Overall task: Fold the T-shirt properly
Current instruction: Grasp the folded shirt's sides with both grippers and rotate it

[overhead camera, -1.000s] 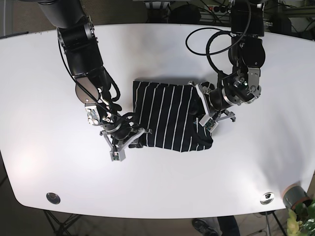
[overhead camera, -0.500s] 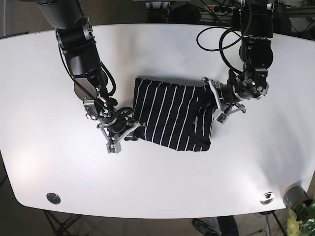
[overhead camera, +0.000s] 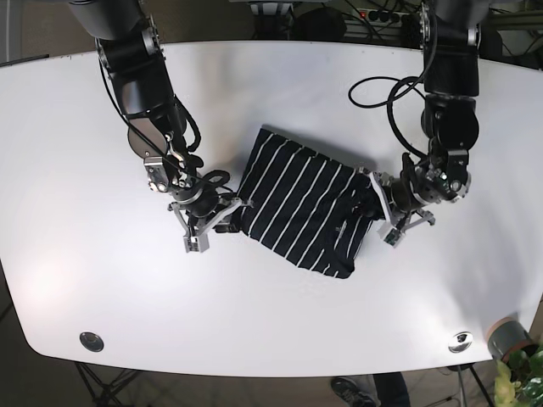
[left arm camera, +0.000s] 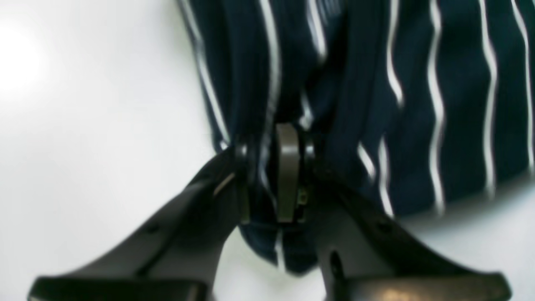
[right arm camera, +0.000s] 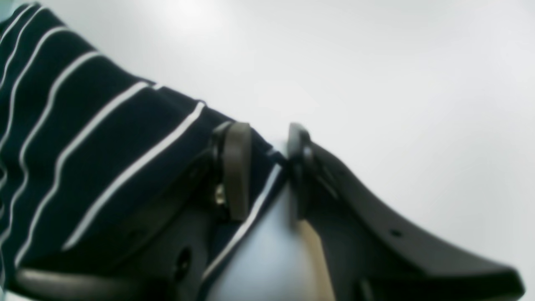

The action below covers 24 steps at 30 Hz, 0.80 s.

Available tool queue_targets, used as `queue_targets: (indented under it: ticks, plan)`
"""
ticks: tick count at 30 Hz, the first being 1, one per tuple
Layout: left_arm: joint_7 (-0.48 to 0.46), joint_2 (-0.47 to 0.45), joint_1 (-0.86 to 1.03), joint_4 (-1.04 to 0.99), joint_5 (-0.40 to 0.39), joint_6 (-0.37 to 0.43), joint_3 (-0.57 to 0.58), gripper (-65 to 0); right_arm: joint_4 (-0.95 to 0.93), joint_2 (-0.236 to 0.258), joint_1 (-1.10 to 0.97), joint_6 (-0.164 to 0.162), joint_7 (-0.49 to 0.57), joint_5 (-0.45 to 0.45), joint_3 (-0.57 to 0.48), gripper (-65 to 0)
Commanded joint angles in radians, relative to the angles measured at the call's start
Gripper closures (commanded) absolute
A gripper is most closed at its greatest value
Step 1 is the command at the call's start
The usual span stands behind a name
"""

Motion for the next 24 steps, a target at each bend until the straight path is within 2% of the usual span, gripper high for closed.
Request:
queue_targets:
  ticks: [1,4,15,19,24]
  plan:
    - [-0.021,-0.003,-0.057,-0.051,0.038,-0.002,0.034,-6.7,0.054,0.016,-0.015,0.004,-0.014,0.0,0.001,-14.6]
    - [-0.06,0.004,-0.101,-0.109,0.064,-0.005,0.077,-6.4,0.103,0.017,-0.062,0.004,-0.022,0.0,0.001,-14.6]
    - [-0.184,0.026,-0.209,-0.201,0.069,0.001,0.21,-6.5,0.31,0.017,-0.236,-0.001,-0.057,0.0,0.001,-14.4]
    - [-0.233,0.021,-0.246,-0.233,0.069,0.001,0.226,-6.5,0.372,0.017,-0.289,-0.004,-0.089,0.0,-0.001,-14.4]
    - [-0.239,0.024,-0.289,-0.227,0.069,0.001,0.227,-6.7,0.434,0.013,-0.346,-0.002,-0.12,0.0,-0.002,-14.4]
